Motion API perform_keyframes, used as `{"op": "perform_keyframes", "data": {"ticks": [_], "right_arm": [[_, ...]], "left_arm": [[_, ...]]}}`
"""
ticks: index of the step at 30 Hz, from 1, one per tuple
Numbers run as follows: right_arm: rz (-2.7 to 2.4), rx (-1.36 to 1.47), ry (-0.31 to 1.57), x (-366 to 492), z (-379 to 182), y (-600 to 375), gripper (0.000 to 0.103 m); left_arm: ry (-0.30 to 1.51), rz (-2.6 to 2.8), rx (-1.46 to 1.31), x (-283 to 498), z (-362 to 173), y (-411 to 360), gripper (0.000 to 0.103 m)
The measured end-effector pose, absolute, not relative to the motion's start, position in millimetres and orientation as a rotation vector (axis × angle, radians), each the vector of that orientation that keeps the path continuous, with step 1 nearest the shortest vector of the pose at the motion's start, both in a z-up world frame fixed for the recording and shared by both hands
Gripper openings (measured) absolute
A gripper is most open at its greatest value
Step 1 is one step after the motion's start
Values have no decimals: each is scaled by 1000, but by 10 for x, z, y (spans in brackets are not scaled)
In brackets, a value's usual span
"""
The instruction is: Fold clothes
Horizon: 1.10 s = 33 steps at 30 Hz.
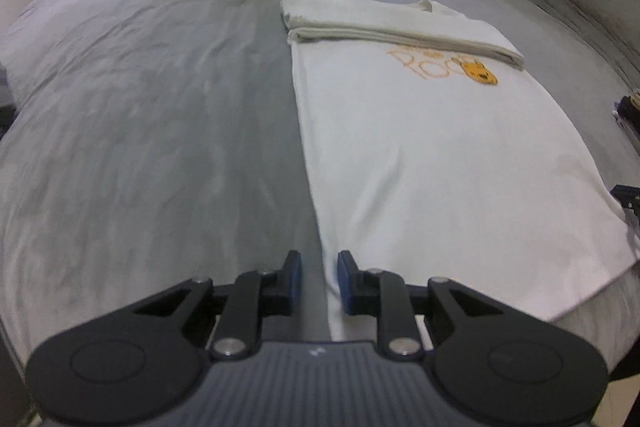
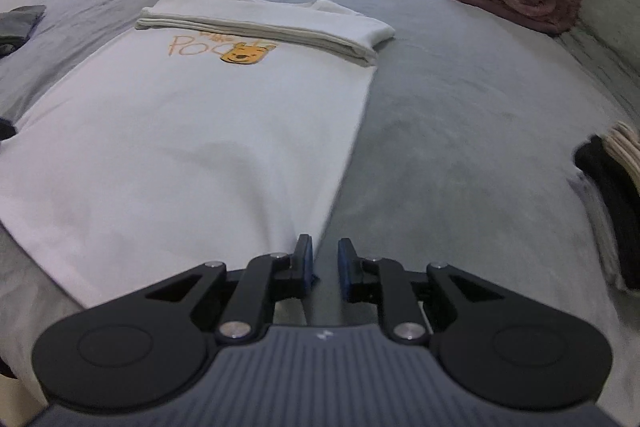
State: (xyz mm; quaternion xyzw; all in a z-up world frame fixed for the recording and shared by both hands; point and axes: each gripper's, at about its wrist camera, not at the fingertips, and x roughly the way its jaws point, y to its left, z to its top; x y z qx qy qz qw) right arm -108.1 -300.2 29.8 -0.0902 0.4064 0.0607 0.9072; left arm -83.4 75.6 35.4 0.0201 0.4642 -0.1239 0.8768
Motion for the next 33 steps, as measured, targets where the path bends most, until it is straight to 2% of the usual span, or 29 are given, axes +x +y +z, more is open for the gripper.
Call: {"op": "perform_keyframes", "data": {"ticks": [13, 22, 29, 33], "right_arm": [[136, -163, 859, -1537, 287, -3087, 18], [104, 234, 802, -1698, 416, -3558, 20], [130, 434, 763, -1900, 440, -3741, 29], [161, 474, 785, -1838, 416, -3745, 31]], "left_arm": [[1048, -190, -19, -1171, 432, 845, 22], [996, -198, -374, -1475, 536, 1274, 22], [974, -201, -507, -1578, 534, 1213, 36], [1011, -136, -471, -1470, 551, 1084, 37]]}}
